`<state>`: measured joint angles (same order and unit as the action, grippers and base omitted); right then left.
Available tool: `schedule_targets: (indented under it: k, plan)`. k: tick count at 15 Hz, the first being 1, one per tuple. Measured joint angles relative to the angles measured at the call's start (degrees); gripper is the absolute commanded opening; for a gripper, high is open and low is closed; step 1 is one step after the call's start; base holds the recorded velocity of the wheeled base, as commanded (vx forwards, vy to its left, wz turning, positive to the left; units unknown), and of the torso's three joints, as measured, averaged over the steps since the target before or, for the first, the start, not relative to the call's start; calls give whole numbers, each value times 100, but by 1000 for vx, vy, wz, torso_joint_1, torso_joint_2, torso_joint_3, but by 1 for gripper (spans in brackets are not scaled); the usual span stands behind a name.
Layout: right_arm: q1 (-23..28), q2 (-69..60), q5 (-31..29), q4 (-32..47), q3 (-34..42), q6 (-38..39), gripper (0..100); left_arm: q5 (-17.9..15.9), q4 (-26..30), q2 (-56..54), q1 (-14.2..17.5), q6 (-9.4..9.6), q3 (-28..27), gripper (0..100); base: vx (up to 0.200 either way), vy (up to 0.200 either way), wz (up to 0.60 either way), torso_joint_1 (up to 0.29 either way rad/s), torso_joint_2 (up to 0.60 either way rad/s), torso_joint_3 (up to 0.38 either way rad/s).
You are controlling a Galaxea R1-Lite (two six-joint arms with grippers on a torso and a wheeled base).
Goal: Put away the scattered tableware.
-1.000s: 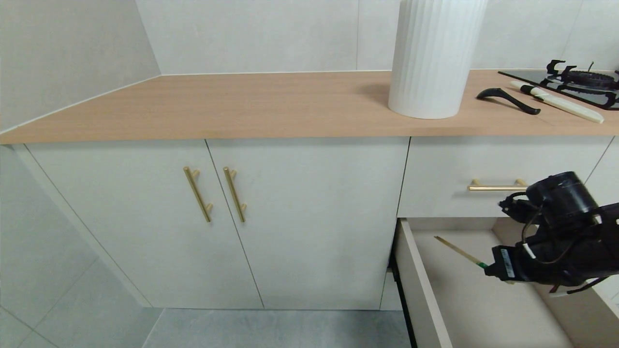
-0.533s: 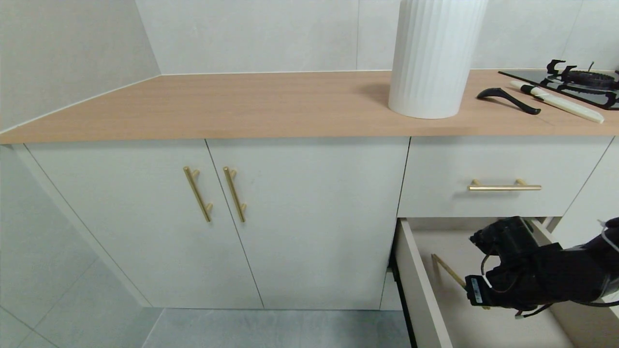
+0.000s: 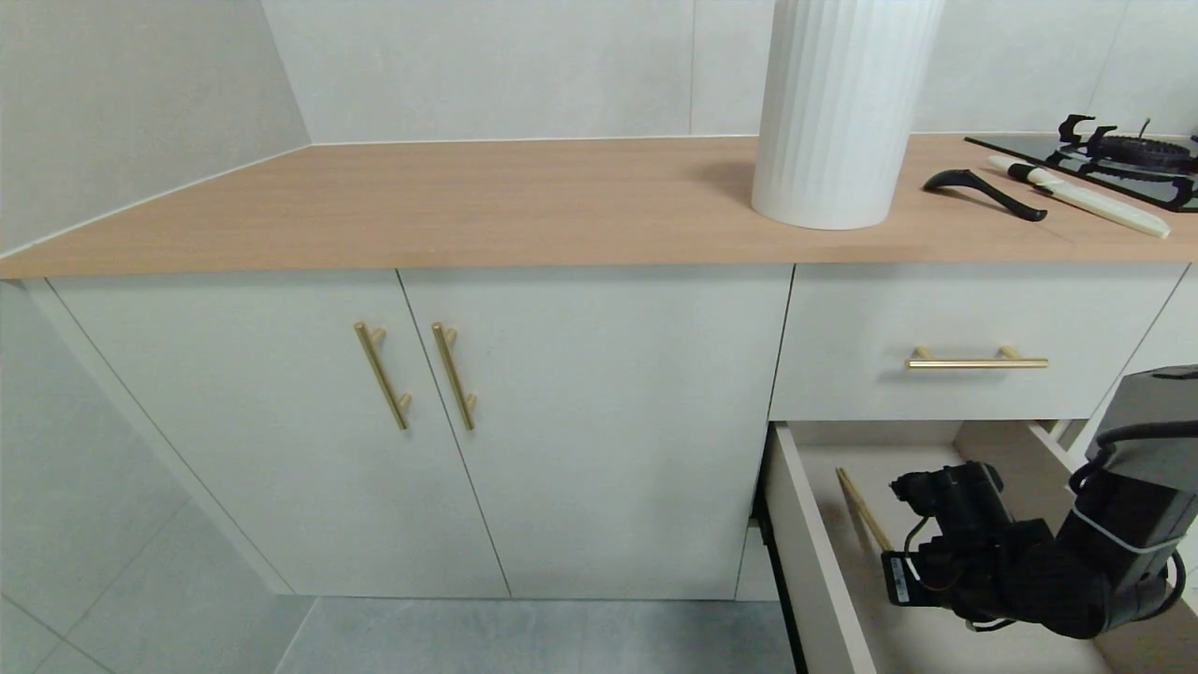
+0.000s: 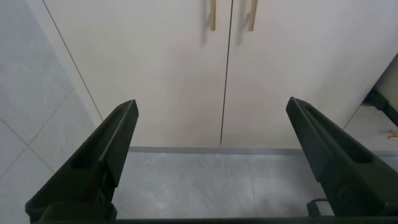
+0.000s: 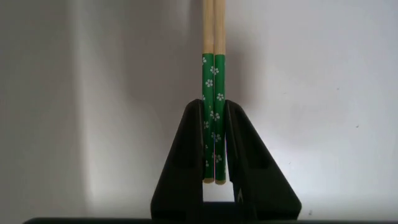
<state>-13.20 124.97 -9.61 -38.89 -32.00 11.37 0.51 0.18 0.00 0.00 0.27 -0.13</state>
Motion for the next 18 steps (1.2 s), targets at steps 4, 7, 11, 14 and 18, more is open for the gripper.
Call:
schedule_targets:
  k: [4,7,11,14,18]
  plan:
    - [6,169,-10,-105,28,4,100,0,0,0,0,0,0,100,0,0,0,0,0,0]
    - [6,155,0,-110,34,4,100,0,-2,0,0,0,0,100,0,0,0,0,0,0]
    - [-11,-333,113,213,116,17,100,0,-2,0,0,-2,2,100,0,0,0,0,0,0]
    - [149,-1482,414,2086,-173,17,100,0,-2,0,0,0,2,100,0,0,0,0,0,0]
    - [1001,-2977,1390,6678,-2324,41,100,0,0,0,0,-2,0,100,0,0,0,0,0,0]
